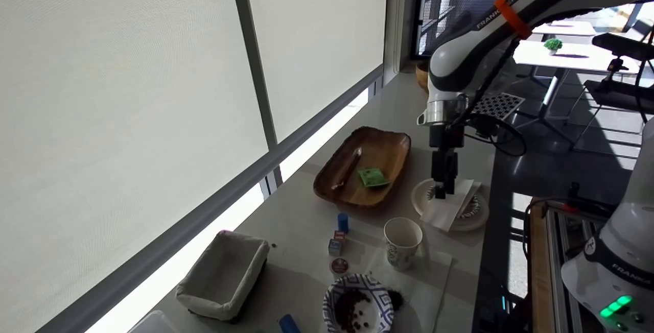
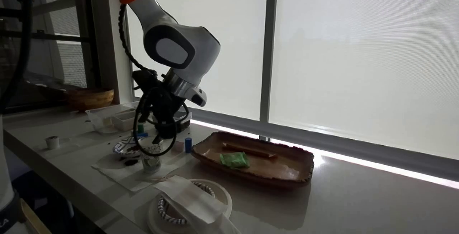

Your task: Pour the contents from the coffee cup into the black and white bowl on the left.

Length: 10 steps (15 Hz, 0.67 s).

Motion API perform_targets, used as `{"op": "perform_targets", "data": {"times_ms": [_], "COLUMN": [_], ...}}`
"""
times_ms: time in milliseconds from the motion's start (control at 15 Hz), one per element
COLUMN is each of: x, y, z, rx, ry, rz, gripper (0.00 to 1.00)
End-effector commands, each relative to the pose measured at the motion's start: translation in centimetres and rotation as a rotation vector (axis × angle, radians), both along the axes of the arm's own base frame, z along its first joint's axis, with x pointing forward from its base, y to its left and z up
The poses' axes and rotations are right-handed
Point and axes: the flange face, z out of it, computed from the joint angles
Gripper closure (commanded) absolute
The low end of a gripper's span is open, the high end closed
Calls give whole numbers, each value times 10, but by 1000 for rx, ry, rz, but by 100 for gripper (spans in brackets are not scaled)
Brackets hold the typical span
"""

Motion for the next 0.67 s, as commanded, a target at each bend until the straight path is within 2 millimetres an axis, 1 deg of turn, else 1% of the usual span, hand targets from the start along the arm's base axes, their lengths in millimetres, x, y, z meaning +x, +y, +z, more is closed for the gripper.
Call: {"op": "perform_targets", "data": {"times_ms": [0, 267, 333, 400, 600], "x": [1, 4, 8, 11, 16], "y": [-1, -2, -1, 1, 14], "z": [0, 2, -10, -17, -28], "rx": [1, 0, 50, 29, 125], "ry": [1, -6, 24, 41, 73], "rz": [-2, -4, -50, -112, -219], "gripper": [0, 0, 0, 0, 0]}}
